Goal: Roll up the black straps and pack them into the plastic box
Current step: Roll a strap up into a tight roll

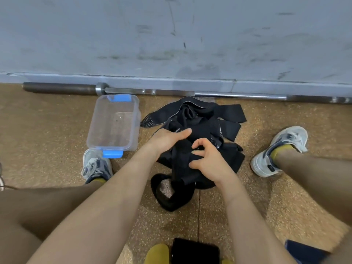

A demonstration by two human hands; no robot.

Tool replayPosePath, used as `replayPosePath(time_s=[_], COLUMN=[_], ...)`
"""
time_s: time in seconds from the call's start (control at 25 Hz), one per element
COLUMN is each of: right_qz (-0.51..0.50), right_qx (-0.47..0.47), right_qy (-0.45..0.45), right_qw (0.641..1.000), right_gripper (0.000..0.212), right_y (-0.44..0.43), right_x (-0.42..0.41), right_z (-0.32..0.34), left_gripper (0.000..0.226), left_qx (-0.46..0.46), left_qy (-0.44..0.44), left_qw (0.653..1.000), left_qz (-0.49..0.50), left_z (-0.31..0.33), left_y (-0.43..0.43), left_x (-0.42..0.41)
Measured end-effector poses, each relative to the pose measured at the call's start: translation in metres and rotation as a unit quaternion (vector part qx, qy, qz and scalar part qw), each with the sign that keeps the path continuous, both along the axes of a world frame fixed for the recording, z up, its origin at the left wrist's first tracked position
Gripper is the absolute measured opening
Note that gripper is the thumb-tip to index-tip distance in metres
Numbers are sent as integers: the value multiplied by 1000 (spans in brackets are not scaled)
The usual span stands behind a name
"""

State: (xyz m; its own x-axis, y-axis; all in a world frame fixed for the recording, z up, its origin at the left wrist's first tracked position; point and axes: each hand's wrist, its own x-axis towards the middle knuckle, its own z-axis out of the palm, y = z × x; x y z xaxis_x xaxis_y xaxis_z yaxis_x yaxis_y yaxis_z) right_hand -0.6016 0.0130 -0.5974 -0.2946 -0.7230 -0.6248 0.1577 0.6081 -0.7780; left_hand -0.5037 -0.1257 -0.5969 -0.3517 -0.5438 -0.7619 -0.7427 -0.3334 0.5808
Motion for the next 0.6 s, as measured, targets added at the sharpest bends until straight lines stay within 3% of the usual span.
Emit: replayPosePath(time_s=[0.08,0.12,0.2,0.24,0.32,0.48,0.6], right_qz=[4,-2,-48,-89,-119,-189,-212], right_qx=[2,13,78,124,155,47,-5], right_qy=[22,21,-4,-26,7,94,187], right_qw=[1000,1000,996,988,981,976,959], right_gripper=[39,35,25,23,26,34,37], right_y=[-2,1,16,25,34,8,-1], right_x=[0,1,4,10,19,-18,-44], right_z=[-3,-8,-24,-32,-36,6,42], left_gripper=[33,22,12,14,16,14,14], left_qx=[-61,-105,-163,-184,-235,-253,-318], left_qy=[58,110,245,300,326,339,383], left_qw=[996,983,918,894,893,904,866], left_qz=[34,105,265,277,202,60,38], left_z=[8,19,59,89,138,172,204], left_y=[3,-4,-38,-56,-70,-37,-30], left_x=[-9,-16,-35,-43,-49,-41,-36])
